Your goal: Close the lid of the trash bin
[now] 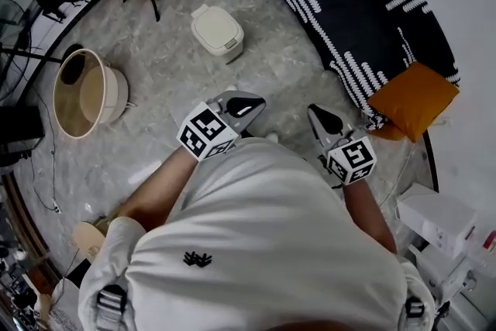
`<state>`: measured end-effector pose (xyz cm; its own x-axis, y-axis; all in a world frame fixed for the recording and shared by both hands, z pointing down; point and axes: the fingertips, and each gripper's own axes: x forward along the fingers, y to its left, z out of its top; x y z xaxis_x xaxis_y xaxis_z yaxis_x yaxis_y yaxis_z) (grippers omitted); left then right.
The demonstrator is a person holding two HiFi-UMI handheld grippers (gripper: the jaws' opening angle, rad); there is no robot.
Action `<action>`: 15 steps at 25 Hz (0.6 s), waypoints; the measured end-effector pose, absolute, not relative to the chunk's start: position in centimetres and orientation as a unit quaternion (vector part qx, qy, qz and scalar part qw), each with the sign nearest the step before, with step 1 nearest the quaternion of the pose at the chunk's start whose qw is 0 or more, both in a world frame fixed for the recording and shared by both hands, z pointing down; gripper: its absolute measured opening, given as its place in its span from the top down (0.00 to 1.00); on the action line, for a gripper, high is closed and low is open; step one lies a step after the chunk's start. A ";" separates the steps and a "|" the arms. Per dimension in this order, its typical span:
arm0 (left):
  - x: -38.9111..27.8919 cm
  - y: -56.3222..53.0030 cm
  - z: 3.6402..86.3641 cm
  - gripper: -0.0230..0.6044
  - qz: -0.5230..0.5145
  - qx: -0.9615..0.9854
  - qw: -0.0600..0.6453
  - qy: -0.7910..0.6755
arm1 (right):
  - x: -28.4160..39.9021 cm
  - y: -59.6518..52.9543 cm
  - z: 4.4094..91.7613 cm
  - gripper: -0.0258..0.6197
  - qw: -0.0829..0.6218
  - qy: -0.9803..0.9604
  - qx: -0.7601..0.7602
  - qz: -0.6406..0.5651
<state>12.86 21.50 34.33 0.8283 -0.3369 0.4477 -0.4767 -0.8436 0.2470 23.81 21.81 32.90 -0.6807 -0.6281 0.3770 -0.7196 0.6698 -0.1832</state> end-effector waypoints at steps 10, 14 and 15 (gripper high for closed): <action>12.5 22.6 34.0 0.87 0.182 0.937 0.176 -0.238 | 23.3 22.9 32.1 0.95 0.138 -0.912 0.358 0.145; 12.5 22.5 34.1 0.87 0.184 0.936 0.175 -0.243 | 23.2 23.0 32.2 0.95 0.135 -0.913 0.357 0.144; 12.5 22.5 34.2 0.87 0.184 0.936 0.176 -0.243 | 23.1 23.0 32.3 0.95 0.135 -0.913 0.356 0.145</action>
<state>12.47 22.48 34.18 0.8145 -0.3903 0.4292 -0.5194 -0.8203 0.2395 23.13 23.01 32.26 -0.7098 -0.6111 0.3504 -0.6895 0.7046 -0.1678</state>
